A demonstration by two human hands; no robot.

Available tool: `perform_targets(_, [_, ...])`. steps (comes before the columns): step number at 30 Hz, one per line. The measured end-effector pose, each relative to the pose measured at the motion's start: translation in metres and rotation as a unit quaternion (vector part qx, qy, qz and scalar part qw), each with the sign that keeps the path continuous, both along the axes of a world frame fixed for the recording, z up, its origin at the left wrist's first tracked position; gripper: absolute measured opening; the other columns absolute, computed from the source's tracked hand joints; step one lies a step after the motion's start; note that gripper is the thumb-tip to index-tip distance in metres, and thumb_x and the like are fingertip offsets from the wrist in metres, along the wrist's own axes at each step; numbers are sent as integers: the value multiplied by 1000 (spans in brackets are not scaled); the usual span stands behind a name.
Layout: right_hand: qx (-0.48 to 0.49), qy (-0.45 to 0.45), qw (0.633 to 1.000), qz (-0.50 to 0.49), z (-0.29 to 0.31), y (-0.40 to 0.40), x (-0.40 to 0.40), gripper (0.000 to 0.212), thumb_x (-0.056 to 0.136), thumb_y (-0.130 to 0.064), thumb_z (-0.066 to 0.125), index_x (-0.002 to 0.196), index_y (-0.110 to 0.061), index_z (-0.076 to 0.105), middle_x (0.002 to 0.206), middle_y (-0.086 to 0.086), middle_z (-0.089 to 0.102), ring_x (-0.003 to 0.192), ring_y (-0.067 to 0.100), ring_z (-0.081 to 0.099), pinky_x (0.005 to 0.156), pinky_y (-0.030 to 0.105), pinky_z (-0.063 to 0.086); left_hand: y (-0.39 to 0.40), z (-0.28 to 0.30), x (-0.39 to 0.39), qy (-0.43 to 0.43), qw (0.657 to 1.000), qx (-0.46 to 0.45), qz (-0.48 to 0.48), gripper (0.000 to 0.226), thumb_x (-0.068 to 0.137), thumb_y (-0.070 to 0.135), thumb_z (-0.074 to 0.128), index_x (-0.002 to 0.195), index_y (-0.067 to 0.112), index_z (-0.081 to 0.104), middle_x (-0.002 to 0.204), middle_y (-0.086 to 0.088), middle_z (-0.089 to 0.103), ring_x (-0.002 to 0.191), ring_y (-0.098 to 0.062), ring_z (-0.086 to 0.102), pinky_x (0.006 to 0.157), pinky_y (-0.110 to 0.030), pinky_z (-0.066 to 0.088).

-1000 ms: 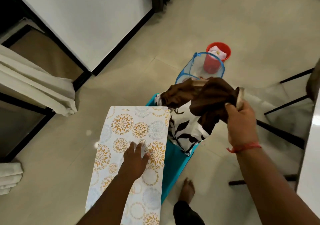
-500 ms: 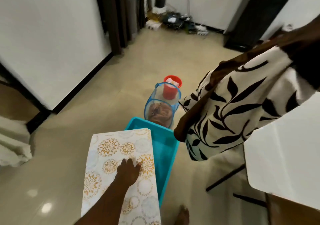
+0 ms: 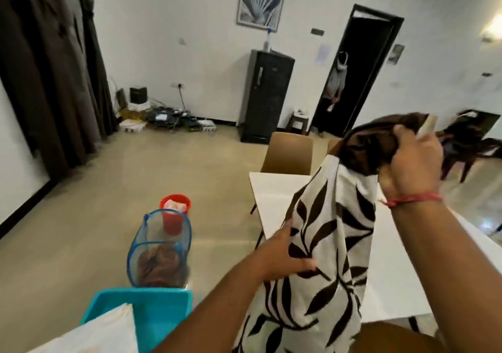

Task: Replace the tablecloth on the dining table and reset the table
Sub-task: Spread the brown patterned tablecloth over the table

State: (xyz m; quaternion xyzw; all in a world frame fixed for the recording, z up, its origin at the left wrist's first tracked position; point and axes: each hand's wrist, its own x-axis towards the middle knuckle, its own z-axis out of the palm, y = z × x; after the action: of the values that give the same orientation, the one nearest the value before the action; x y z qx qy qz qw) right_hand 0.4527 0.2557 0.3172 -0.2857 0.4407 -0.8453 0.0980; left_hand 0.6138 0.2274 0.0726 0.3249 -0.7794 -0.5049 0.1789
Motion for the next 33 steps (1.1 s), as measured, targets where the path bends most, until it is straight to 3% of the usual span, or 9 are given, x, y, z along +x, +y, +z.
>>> perform_targets(1, [15,10,1000,20,-19,11,-8,29,98,2,48,119,10,30,72,-4,63,58,2,65,62,22,53,1,-4,-22,-21,999,-23,-20,93,72,65,73,149,44,25,146,14,47,132,-11,47,110,-34,40])
perform_targets(2, [22,13,999,47,-29,17,-13,24,97,1,49,116,-7,62,76,-1,65,64,6,67,66,26,54,0,-10,-39,-51,997,-55,-25,74,78,61,70,142,40,39,139,8,56,125,-15,54,105,-35,45])
perform_targets(5, [21,-10,998,59,-39,17,-77,19,96,-2,52,90,-17,62,79,1,68,73,15,68,72,34,57,-16,-31,-84,-82,987,-109,86,16,94,34,56,102,22,65,110,-7,70,102,-27,64,81,-32,51])
perform_targets(10, [25,-38,996,78,-47,0,-193,16,99,-7,53,96,-19,64,97,7,70,101,28,69,96,54,52,-60,-6,-146,64,956,-25,286,16,97,21,52,90,27,65,87,6,68,84,-19,64,67,-29,48])
perform_targets(18, [26,-32,999,3,-69,-6,-321,18,102,-22,53,113,-22,67,115,2,72,112,22,67,94,37,55,-108,73,-262,258,891,56,370,6,98,25,57,93,22,61,88,6,65,82,-11,60,65,-28,43])
perform_targets(21, [302,110,941,-105,-126,1,-364,34,104,-35,46,124,-11,58,115,3,64,100,18,62,88,28,49,-128,52,-287,139,948,29,285,18,89,19,68,83,21,51,82,2,62,75,-14,56,64,-30,41])
perform_targets(25, [533,75,840,-63,-233,21,-393,51,105,-36,40,149,-11,37,115,6,57,70,19,66,57,17,50,-151,-6,-293,-67,987,-47,138,24,80,6,68,74,19,48,75,2,59,75,-16,54,64,-28,40])
perform_targets(29, [605,-1,795,-47,-308,31,-384,36,104,-37,42,115,-10,63,83,12,71,66,30,70,74,44,58,-178,-57,-319,-133,988,-18,82,22,82,10,65,75,15,46,73,-2,59,62,-3,55,53,-14,42])
perform_targets(33, [537,-196,820,-30,-338,7,-363,30,102,-33,51,118,-9,56,99,20,69,72,26,70,63,35,59,-208,-94,-364,-159,986,46,13,14,90,33,65,88,20,60,87,3,66,85,-14,64,75,-31,50])
